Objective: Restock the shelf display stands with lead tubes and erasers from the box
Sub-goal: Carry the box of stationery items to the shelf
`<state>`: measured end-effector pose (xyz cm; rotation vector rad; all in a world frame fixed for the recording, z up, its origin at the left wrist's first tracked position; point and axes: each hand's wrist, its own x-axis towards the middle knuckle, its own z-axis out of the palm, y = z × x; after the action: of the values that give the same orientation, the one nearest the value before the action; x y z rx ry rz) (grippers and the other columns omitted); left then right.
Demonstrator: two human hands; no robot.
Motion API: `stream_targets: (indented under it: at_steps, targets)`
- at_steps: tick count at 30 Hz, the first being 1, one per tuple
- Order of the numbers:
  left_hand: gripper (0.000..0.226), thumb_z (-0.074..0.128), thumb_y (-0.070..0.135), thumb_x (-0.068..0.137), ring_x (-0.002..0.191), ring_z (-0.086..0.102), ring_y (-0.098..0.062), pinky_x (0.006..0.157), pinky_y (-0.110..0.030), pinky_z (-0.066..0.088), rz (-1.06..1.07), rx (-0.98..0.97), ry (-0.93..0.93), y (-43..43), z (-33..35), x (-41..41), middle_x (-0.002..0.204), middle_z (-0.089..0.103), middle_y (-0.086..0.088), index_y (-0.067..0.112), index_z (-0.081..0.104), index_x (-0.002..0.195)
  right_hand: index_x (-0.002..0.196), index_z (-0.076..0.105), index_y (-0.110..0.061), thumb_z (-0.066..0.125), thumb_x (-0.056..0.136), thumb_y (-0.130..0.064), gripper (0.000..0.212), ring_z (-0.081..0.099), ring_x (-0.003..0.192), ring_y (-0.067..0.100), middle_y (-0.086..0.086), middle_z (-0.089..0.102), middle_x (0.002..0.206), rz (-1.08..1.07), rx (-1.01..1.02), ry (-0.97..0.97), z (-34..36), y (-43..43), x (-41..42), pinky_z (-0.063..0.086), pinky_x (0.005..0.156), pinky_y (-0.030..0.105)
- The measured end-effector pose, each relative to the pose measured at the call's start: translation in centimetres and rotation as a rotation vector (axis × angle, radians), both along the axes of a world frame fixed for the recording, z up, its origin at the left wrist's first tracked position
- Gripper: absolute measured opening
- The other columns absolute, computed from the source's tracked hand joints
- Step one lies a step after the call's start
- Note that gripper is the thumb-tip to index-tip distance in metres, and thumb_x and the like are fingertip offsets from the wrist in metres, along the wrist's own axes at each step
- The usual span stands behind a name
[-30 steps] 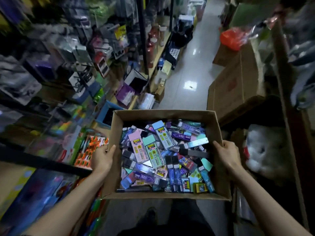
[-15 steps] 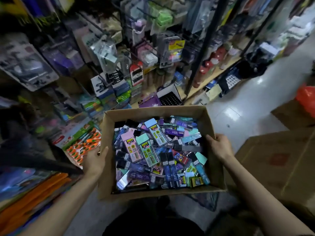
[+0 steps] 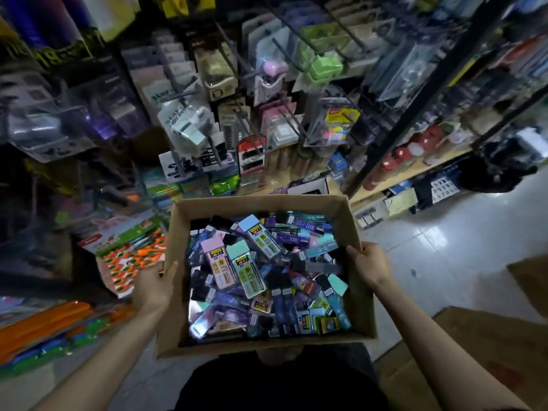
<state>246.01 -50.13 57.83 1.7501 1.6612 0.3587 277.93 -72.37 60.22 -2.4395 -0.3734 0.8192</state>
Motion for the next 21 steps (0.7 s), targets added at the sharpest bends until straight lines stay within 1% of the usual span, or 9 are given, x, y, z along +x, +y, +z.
stream_targets:
  at_steps: [3,6,8,10,13,15,16,19,21]
  targets:
    - [0.032,0.057,0.024,0.092,0.068,0.059,-0.039,0.057,-0.037,0.031,0.051,-0.031,0.038,-1.9,-0.5,2.6,0.063,0.057,-0.023,0.000,0.063,0.073,0.078,0.063,-0.013,0.054,0.093,-0.015,0.017,0.058,0.062,0.016,0.001,0.062,0.069,0.066,0.035,0.005,-0.9,0.1,3.8,0.039,0.049,0.016]
    - [0.031,0.057,0.024,0.093,0.073,0.062,-0.038,0.058,-0.038,0.039,0.114,-0.054,-0.025,-5.0,-1.3,5.6,0.071,0.063,-0.026,-0.002,0.066,0.078,0.086,0.064,-0.008,0.052,0.094,-0.014,0.016,0.059,0.070,0.019,0.008,0.065,0.082,0.143,0.016,0.048,-2.4,0.0,7.9,0.040,0.055,0.023]
    - [0.029,0.056,0.015,0.093,0.066,0.055,-0.027,0.052,-0.036,0.035,0.214,-0.091,-0.114,-7.6,-2.3,7.8,0.063,0.058,-0.019,-0.003,0.061,0.070,0.089,0.064,-0.006,0.051,0.094,-0.015,0.017,0.059,0.074,0.023,0.012,0.065,0.086,0.198,-0.020,0.048,-3.6,-0.3,10.4,0.041,0.058,0.025]
    - [0.032,0.056,0.015,0.093,0.064,0.048,-0.022,0.052,-0.036,0.036,0.337,-0.132,-0.179,-10.1,-3.7,9.8,0.061,0.055,-0.017,-0.003,0.058,0.068,0.091,0.064,-0.004,0.051,0.095,-0.017,0.019,0.062,0.078,0.027,0.014,0.065,0.087,0.252,-0.045,0.049,-5.1,-0.7,12.8,0.045,0.064,0.028]
    - [0.036,0.057,0.020,0.092,0.055,0.045,-0.018,0.045,-0.029,0.033,0.456,-0.145,-0.111,-13.5,-7.2,11.4,0.056,0.055,-0.017,-0.004,0.059,0.066,0.077,0.061,-0.014,0.051,0.095,-0.018,0.021,0.061,0.066,0.025,0.013,0.065,0.078,0.309,-0.070,0.050,-7.9,-1.7,15.5,0.048,0.060,0.029]
    - [0.035,0.057,0.018,0.091,0.047,0.041,-0.014,0.038,-0.020,0.030,0.480,-0.147,-0.130,-15.3,-10.2,12.2,0.047,0.051,-0.005,0.002,0.058,0.061,0.071,0.058,-0.020,0.052,0.095,-0.017,0.025,0.059,0.060,0.018,0.013,0.065,0.075,0.330,-0.069,0.045,-10.3,-2.4,16.5,0.046,0.054,0.025]
    - [0.035,0.058,0.021,0.091,0.044,0.040,-0.010,0.034,-0.018,0.028,0.503,-0.150,-0.140,-16.1,-11.9,12.5,0.043,0.049,0.003,0.004,0.057,0.060,0.072,0.058,-0.021,0.052,0.095,-0.017,0.025,0.059,0.060,0.017,0.013,0.066,0.076,0.341,-0.085,0.053,-11.8,-3.0,16.9,0.046,0.054,0.025]
    - [0.037,0.053,0.041,0.086,0.040,0.041,-0.004,0.032,-0.019,0.030,0.571,-0.164,-0.141,-18.0,-18.4,12.1,0.041,0.050,0.002,0.011,0.058,0.064,0.077,0.061,-0.015,0.051,0.096,-0.019,0.022,0.062,0.065,0.027,0.014,0.065,0.074,0.353,-0.128,0.078,-17.1,-4.5,17.0,0.052,0.061,0.036]
    - [0.039,0.050,0.053,0.083,0.043,0.049,-0.007,0.040,-0.028,0.044,0.522,-0.199,-0.097,-18.7,-23.9,10.9,0.049,0.058,-0.001,0.017,0.063,0.074,0.075,0.061,-0.015,0.051,0.095,-0.020,0.024,0.063,0.064,0.029,0.012,0.065,0.069,0.345,-0.147,0.078,-21.5,-5.6,16.8,0.053,0.061,0.041]
